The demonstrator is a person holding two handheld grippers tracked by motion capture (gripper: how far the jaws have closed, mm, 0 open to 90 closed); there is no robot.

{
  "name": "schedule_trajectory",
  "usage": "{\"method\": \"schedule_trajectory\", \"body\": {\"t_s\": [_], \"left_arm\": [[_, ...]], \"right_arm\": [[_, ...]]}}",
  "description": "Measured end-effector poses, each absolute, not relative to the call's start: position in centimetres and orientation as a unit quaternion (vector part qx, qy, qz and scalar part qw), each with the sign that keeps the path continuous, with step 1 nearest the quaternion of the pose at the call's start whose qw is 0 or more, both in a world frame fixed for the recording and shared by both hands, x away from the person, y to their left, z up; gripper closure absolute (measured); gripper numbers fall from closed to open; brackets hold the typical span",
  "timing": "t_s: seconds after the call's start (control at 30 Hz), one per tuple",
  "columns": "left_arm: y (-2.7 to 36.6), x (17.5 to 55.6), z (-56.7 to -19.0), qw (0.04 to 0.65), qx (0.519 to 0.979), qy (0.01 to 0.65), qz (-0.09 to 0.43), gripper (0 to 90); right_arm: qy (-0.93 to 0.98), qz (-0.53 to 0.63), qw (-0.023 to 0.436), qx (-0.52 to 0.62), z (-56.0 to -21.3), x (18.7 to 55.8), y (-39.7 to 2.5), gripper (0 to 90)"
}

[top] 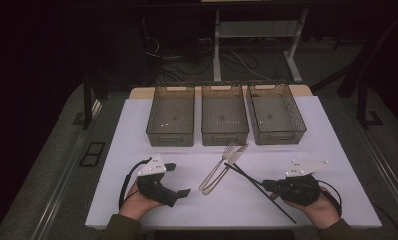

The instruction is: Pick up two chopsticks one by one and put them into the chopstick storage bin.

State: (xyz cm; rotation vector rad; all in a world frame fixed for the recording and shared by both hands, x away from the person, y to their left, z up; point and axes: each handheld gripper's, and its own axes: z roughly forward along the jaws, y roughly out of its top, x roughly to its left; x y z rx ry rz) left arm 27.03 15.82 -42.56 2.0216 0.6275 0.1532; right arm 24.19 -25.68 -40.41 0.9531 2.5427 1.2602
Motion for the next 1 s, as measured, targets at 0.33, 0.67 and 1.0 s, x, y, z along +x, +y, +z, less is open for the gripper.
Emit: {"method": "schedule_trajectory", "body": {"t_s": [0.33,0.67,1.0], "left_arm": [[15.8,26.6,-42.8,0.491,0.829,0.261,0.067,0.0],[15.7,26.8,-43.1,0.488,0.83,0.261,0.068,0.0],[15.8,26.8,-43.0,0.494,0.826,0.262,0.07,0.0]], "right_arm": [[0.838,0.44,0.085,0.311,-39.1,26.8,-25.4,85.1],[0.836,0.444,0.093,0.309,-37.7,29.8,-23.4,85.1],[0.835,0.439,0.107,0.313,-36.1,33.2,-20.4,85.1]]}}
